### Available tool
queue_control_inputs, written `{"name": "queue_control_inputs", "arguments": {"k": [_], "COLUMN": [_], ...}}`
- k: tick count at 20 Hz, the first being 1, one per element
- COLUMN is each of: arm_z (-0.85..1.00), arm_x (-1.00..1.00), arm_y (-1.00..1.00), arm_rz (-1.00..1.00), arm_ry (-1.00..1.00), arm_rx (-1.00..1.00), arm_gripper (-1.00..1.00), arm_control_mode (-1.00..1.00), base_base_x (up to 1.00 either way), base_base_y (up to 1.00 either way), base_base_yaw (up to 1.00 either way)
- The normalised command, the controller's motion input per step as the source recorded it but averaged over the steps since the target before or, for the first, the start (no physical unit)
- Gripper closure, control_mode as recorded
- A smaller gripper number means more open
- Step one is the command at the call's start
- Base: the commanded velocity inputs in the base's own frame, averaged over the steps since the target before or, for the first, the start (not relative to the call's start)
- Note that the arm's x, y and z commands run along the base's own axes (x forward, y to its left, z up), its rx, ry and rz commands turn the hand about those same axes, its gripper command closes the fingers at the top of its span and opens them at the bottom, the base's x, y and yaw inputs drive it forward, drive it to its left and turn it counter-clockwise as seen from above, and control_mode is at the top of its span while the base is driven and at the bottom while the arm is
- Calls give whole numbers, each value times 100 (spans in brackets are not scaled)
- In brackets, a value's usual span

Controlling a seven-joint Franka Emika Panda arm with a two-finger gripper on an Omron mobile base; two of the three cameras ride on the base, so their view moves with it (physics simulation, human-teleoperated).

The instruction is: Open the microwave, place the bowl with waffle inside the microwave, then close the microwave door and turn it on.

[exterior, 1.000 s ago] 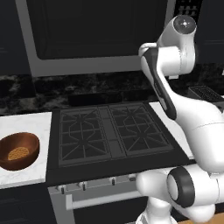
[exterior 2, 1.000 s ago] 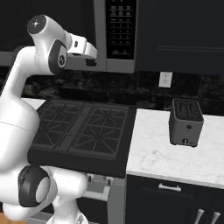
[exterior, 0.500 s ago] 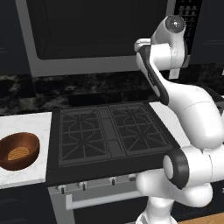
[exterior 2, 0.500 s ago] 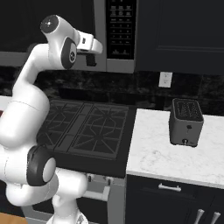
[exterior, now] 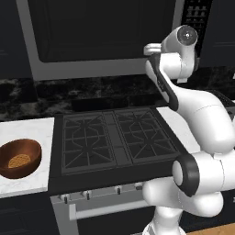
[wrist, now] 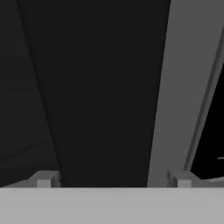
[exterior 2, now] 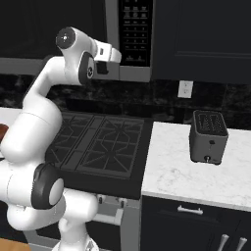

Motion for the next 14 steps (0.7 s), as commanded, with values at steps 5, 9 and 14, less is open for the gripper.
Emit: {"name": "queue_control_inputs", "arguments": {"k": [5, 9, 14], "arm_z": [-52, -86, -85], "arm_x": [99, 100, 93], "arm_y": [13, 56, 95], "arm_rz": [0, 3, 7], "arm_ry": [0, 1, 2], "arm_rx": [0, 0, 0], "arm_gripper": [-100, 100, 100], "arm_control_mode": [-100, -100, -100], "base_base_x": [0, 0, 0], "base_base_y": [0, 0, 0], "base_base_yaw": [0, 0, 0]}}
